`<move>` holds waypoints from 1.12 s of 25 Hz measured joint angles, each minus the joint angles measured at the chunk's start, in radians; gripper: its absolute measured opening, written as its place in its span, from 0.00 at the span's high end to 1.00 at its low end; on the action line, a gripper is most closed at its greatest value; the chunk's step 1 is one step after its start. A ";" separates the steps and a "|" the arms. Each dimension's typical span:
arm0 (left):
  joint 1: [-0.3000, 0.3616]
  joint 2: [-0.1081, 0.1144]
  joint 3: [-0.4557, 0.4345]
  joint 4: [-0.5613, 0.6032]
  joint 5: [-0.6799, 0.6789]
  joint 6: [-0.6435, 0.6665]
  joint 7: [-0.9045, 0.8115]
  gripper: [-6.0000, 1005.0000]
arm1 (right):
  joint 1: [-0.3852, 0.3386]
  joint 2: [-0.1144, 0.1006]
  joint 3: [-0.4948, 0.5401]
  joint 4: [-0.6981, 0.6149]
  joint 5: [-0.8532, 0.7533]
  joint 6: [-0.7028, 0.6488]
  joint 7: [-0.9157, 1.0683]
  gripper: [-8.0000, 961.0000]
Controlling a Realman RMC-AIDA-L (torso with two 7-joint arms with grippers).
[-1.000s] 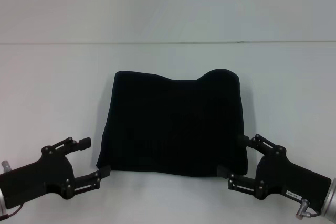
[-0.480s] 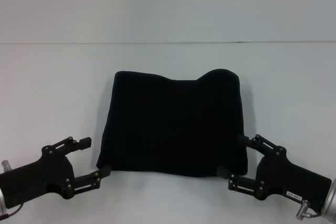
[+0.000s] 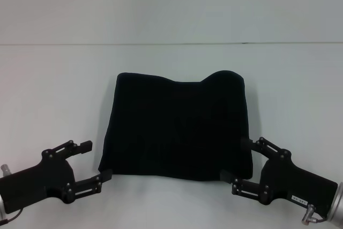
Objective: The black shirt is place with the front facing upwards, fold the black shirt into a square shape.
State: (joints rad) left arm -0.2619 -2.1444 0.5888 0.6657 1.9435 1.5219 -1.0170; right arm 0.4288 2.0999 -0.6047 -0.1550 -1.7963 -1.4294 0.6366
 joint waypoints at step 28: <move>0.052 0.004 -0.098 -0.002 -0.003 -0.006 0.009 0.16 | 0.058 0.002 -0.004 0.015 -0.006 -0.010 0.000 0.02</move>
State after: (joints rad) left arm -0.2094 -2.1401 0.4905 0.6633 1.9405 1.5163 -1.0084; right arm 0.4865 2.1015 -0.6091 -0.1398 -1.8025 -1.4395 0.6366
